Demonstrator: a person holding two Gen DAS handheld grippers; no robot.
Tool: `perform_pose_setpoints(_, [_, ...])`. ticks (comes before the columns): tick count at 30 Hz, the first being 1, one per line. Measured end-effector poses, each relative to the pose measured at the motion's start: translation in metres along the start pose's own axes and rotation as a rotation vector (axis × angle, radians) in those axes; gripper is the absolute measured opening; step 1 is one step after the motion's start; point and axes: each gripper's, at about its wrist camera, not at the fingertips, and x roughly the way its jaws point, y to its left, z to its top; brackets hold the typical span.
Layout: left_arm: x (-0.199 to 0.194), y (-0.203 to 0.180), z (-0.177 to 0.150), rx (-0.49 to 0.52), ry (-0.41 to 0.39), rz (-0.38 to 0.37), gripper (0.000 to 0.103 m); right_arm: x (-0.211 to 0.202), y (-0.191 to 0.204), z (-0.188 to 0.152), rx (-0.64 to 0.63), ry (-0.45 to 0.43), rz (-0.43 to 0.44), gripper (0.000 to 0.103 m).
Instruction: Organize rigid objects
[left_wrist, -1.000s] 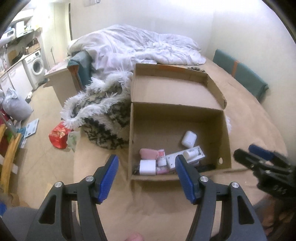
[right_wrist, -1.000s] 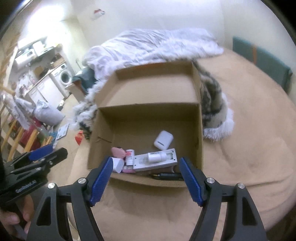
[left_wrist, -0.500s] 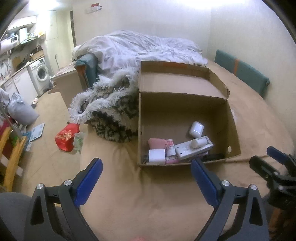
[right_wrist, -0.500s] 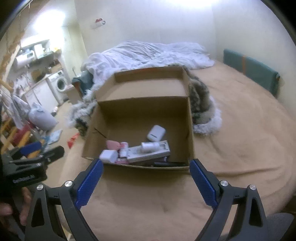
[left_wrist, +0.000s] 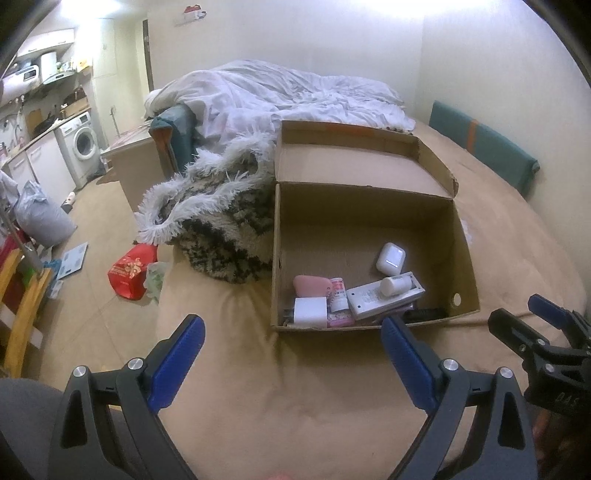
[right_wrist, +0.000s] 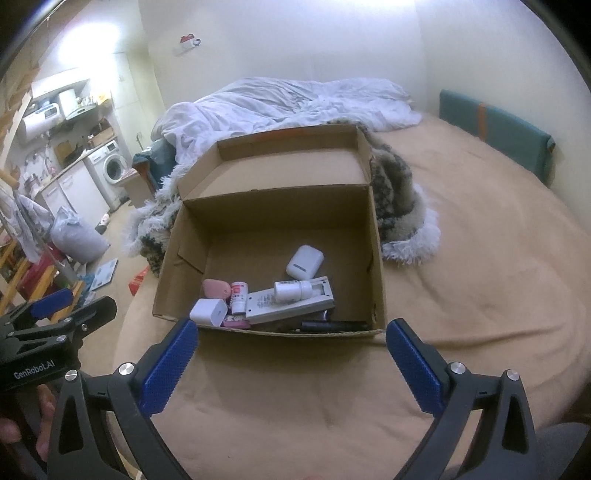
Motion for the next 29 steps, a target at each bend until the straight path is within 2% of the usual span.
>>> perform_pose_setpoints(29, [0.0023, 0.002, -0.0035, -0.018, 0.014, -0.028, 0.096, 0.0015, -0.0019, -0.0001, 0.007, 0.01, 0.007, 0.103])
